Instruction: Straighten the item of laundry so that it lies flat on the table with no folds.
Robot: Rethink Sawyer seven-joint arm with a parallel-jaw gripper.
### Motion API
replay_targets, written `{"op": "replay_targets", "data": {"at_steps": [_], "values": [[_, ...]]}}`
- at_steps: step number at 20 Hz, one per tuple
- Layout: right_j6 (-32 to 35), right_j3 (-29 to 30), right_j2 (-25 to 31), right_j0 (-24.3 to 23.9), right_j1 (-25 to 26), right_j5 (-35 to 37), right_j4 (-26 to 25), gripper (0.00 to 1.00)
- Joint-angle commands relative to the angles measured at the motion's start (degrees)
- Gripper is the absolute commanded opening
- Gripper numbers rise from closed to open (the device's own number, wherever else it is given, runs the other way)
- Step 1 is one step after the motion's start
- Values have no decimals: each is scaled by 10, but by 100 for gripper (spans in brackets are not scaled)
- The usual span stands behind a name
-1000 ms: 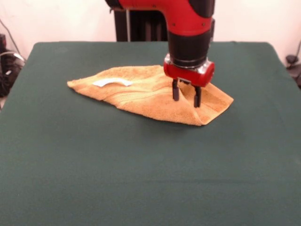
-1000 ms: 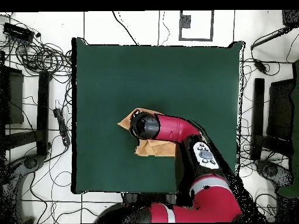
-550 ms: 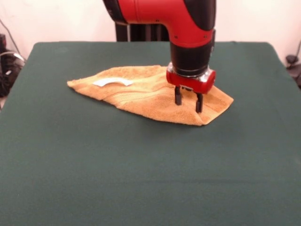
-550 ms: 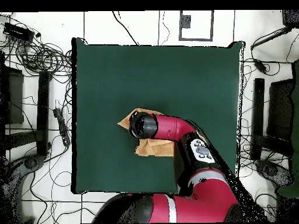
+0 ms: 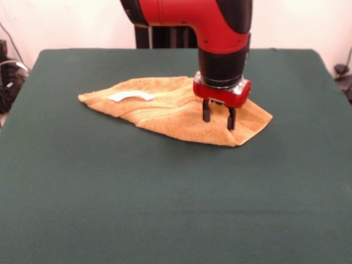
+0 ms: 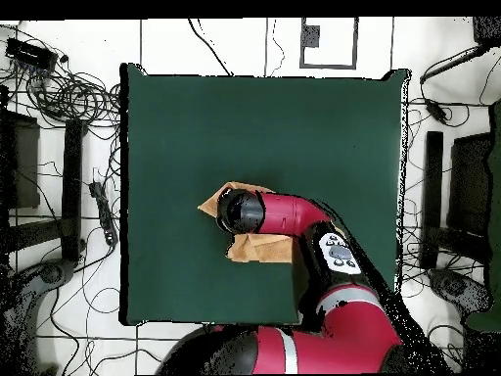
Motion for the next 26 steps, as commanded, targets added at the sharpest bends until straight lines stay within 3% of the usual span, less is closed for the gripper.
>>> {"op": "replay_targets", "data": {"at_steps": [1,11,15,16,22,26], "values": [[-52,-2,20,-24,-8,76,-35,100],[-69,7,20,-61,-41,106,-68,100],[-42,-1,13,-55,-27,72,-90,100],[-33,-5,4,-47,-25,58,-102,0],[12,17,4,-55,-15,22,-89,0],[-12,3,10,-75,-7,24,-103,0]]}}
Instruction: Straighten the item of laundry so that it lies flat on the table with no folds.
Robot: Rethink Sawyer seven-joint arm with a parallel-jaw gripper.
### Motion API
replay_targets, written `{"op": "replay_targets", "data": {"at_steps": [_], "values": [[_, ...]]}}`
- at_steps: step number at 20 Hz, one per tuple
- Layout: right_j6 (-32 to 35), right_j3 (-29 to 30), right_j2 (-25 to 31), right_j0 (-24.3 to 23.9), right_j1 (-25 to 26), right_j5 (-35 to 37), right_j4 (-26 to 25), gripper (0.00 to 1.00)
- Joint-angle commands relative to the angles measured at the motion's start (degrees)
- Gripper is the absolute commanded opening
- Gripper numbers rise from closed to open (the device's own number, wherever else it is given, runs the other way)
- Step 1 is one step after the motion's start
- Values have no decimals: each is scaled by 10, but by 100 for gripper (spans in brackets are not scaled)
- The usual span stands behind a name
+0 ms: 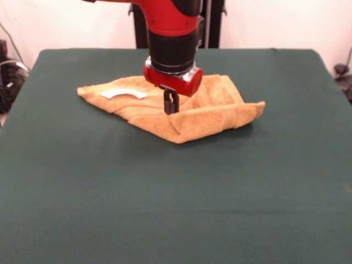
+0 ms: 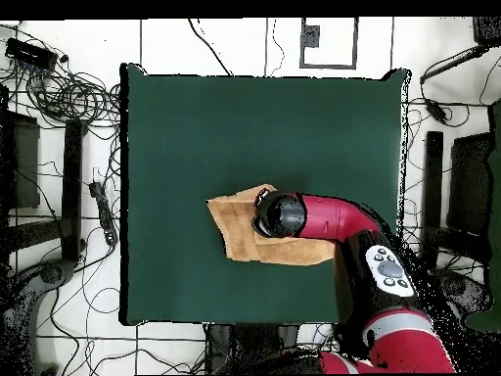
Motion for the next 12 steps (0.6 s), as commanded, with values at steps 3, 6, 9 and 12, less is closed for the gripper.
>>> {"op": "replay_targets", "data": {"at_steps": [3,6,9,12], "values": [[-21,-2,18,-10,34,-7,-34,0],[-31,-5,19,-13,33,1,-40,0],[-75,-22,34,-39,37,25,-55,0],[-133,-55,54,-70,43,61,-73,0]]}}
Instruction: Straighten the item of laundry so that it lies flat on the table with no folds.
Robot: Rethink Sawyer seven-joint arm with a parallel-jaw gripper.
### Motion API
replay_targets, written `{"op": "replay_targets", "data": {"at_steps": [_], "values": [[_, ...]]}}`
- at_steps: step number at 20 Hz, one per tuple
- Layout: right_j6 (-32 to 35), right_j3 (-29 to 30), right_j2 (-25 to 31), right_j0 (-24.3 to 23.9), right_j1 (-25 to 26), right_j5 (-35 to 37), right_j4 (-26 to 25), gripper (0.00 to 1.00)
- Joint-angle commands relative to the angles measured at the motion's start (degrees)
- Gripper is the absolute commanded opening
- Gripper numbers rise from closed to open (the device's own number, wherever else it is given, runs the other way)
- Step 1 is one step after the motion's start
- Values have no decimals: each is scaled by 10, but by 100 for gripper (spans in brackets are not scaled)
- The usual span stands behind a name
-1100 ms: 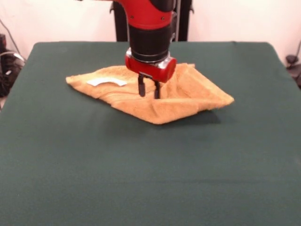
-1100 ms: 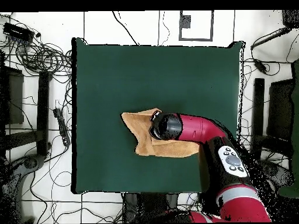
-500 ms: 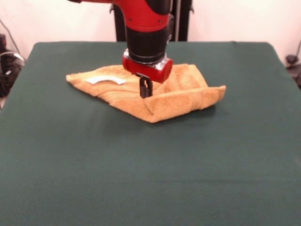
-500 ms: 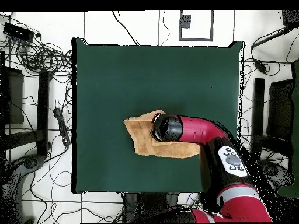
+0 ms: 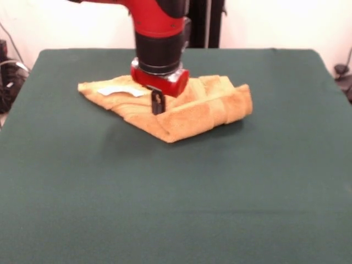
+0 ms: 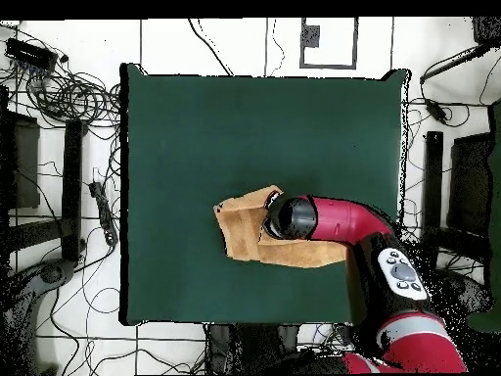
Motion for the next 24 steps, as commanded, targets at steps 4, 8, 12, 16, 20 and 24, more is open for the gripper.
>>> {"op": "replay_targets", "data": {"at_steps": [4,8,12,16,20,24], "values": [[-204,-104,89,-72,55,115,-69,0],[-291,-167,157,-87,91,168,-89,0],[-326,-212,186,-82,110,210,-105,0],[-328,-219,193,-80,114,213,-111,0],[-346,-228,202,-79,123,221,-114,0],[-361,-231,206,-78,126,222,-115,0]]}}
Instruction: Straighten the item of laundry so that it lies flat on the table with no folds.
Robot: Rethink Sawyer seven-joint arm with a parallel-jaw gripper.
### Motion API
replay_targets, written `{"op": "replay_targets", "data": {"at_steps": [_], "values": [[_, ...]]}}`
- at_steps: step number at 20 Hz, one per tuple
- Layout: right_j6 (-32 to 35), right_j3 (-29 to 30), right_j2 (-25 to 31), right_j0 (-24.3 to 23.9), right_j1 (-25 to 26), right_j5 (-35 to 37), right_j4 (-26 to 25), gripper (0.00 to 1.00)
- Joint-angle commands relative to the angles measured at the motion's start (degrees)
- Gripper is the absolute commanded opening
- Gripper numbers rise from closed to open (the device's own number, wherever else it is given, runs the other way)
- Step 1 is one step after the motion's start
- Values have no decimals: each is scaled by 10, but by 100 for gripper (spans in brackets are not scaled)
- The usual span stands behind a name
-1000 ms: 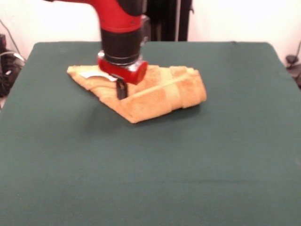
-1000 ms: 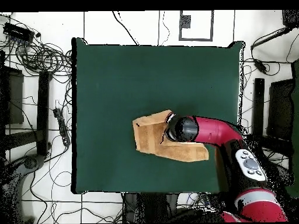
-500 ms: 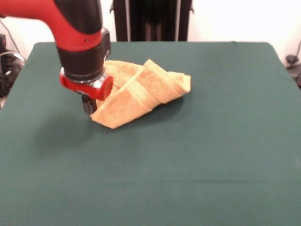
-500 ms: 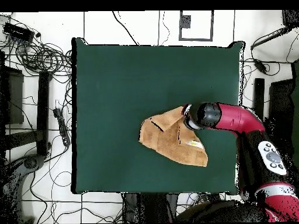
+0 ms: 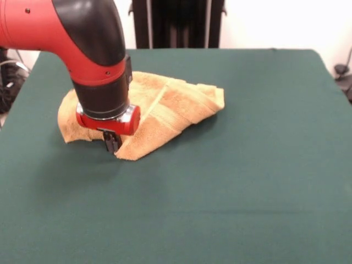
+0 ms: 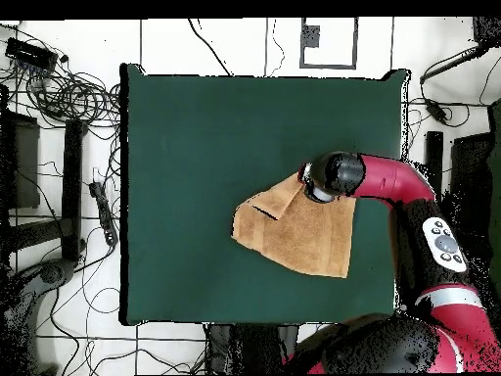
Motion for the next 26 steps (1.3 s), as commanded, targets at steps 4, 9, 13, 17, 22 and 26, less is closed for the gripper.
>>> {"op": "replay_targets", "data": {"at_steps": [4,9,13,17,22,26], "values": [[-184,-17,83,27,24,45,-19,0],[-169,-31,78,32,36,35,-26,0],[-162,-36,75,35,39,28,-28,0],[-154,-39,68,41,35,44,-25,0],[-155,-48,67,44,37,47,-28,0],[-156,-53,65,47,37,43,-33,100]]}}
